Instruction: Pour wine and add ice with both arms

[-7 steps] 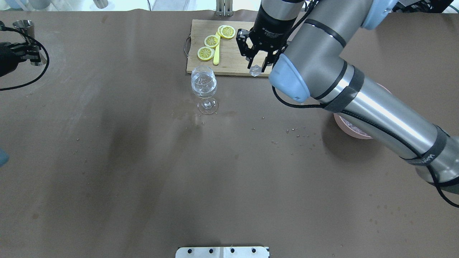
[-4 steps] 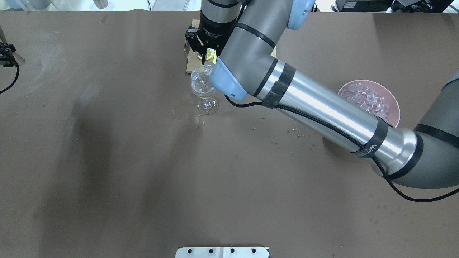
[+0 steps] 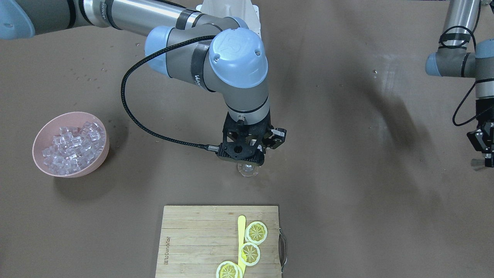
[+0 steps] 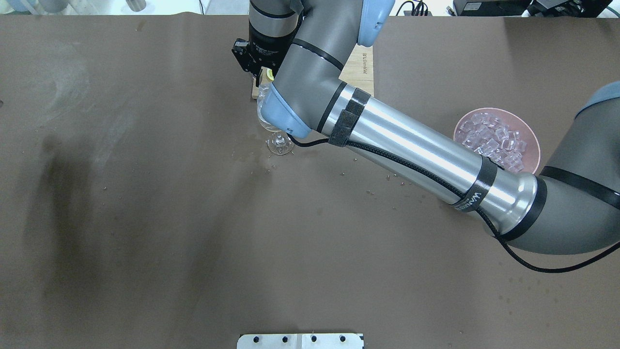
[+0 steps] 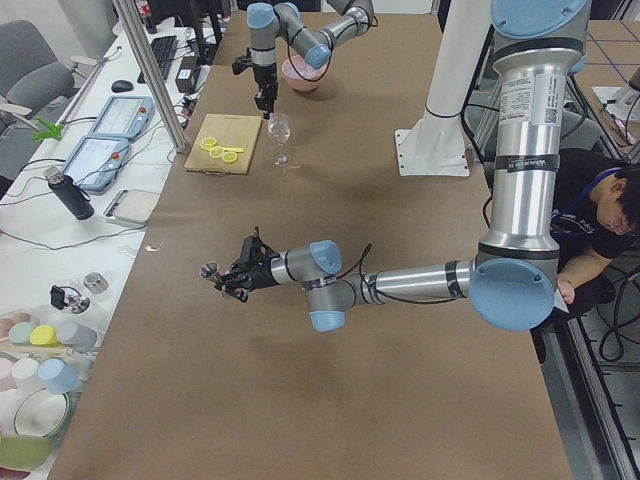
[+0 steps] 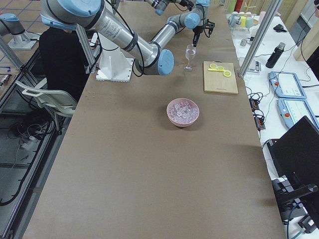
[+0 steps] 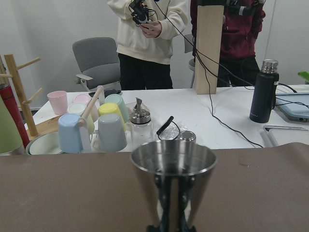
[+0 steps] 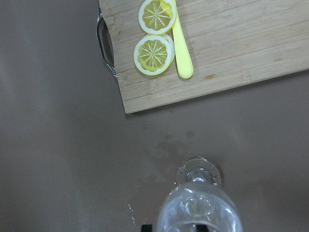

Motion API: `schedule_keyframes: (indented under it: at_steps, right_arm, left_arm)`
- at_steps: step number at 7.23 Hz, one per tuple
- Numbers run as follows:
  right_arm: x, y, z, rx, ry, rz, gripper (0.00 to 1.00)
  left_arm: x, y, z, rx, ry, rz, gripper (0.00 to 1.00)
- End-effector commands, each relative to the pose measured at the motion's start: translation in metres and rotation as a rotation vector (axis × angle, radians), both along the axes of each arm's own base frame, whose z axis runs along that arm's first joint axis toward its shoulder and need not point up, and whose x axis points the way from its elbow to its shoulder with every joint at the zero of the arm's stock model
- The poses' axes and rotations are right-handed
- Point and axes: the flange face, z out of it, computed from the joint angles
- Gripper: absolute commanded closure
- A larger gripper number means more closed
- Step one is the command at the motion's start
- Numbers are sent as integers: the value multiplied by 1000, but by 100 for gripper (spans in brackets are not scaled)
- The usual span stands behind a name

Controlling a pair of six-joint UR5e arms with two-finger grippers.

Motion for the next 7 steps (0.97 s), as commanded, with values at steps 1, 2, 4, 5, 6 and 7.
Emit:
schedule_keyframes:
  at_steps: [1,2,4,5,6,7]
  right_arm:
    - [4,1,-5,4,-13,-2,100]
    - [10,1,-8,10,-22,-7,100]
    - [20,4,2,19,-36,-22,0]
    - [26,6,6,26,-41,-20,0]
    - [28,8,8,28,-43,-20,0]
    - [36,1,8,21,-37,-7,0]
  left_arm:
    - [0,5,17,-22,-22,-14,98]
    - [-1,5,22,-20,2,-88,98]
    - [21,19,16,47,57,-110,98]
    - [28,23,14,56,61,-97,98]
    - [29,23,14,58,64,-93,98]
    - [35,24,18,52,53,-81,98]
